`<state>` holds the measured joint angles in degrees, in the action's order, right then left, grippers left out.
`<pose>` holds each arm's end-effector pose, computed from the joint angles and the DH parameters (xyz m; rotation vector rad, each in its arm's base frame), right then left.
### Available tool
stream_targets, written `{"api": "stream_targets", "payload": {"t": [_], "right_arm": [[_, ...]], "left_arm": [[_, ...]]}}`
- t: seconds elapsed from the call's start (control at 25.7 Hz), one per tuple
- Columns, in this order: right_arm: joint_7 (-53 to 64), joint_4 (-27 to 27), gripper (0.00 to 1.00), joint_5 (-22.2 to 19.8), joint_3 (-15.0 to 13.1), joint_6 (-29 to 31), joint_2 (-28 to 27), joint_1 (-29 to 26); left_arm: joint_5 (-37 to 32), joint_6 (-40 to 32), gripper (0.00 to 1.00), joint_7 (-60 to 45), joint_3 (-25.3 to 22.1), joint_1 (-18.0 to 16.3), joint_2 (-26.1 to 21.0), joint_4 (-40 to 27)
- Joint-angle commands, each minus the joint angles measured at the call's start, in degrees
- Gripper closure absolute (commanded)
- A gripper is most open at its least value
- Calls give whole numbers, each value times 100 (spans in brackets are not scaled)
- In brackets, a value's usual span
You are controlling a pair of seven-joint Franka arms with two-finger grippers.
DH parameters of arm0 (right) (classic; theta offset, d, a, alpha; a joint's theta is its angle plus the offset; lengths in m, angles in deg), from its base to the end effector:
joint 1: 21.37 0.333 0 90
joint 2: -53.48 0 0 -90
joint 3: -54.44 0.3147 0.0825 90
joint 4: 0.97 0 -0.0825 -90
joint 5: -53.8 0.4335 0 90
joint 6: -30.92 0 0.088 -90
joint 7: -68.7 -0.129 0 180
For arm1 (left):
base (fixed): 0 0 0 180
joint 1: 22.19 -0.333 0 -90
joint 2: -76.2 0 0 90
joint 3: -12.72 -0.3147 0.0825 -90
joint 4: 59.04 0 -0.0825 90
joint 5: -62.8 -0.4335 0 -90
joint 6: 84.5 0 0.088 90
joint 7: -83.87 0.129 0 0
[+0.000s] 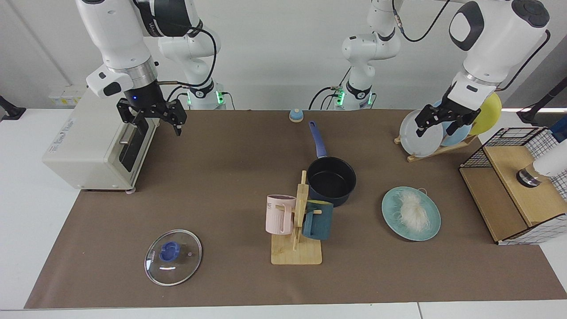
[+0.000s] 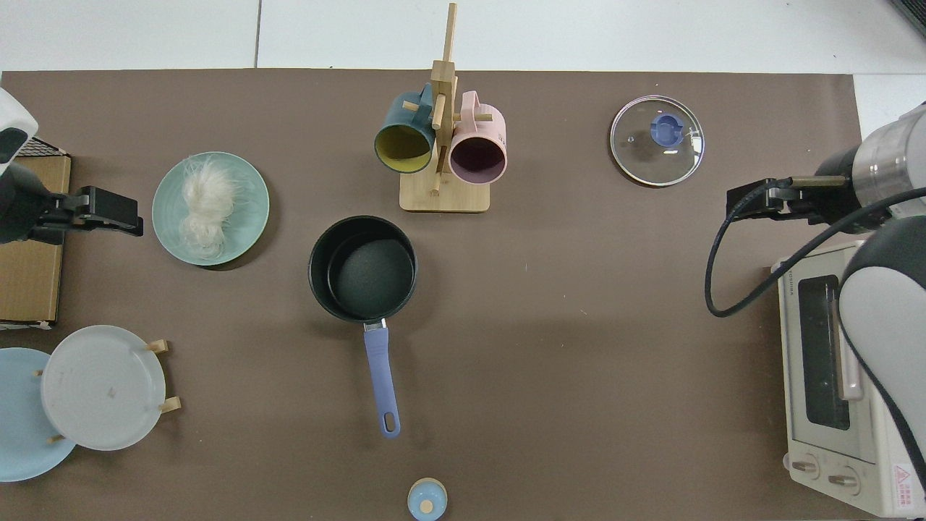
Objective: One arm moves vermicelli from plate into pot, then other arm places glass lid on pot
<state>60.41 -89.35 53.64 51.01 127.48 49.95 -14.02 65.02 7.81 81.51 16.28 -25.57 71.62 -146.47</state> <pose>0.6343 0.0442 0.5887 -3.1345 0.1189 -0.1279 0.6321 -0.0055 0.5790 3.0972 0.0615 0.0068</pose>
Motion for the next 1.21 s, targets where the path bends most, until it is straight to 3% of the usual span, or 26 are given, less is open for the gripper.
{"api": "stream_targets", "payload": {"t": [0.0, 0.39, 0.7, 1.01, 1.17], "right_arm": [[231, -83, 0, 130, 0, -41, 81, -75], [240, 557, 0, 95, 0, -172, -288, -119], [231, 1972, 1, 86, -53, -551, -1412, -128], [231, 3194, 2, 95, 0, -183, -2897, -137], [231, 3318, 2, 95, 9, 309, -3364, -146]], "left_arm": [[-108, -55, 0, -19, -22, 40, 71, -98], [-143, 68, 0, -19, -14, 40, -8, -46], [-126, 673, 0, -10, 21, 31, -464, 121], [-152, 1790, 0, -19, 39, 57, -1141, -72], [-161, 2045, 0, 68, 39, 48, -1430, -107]]}}
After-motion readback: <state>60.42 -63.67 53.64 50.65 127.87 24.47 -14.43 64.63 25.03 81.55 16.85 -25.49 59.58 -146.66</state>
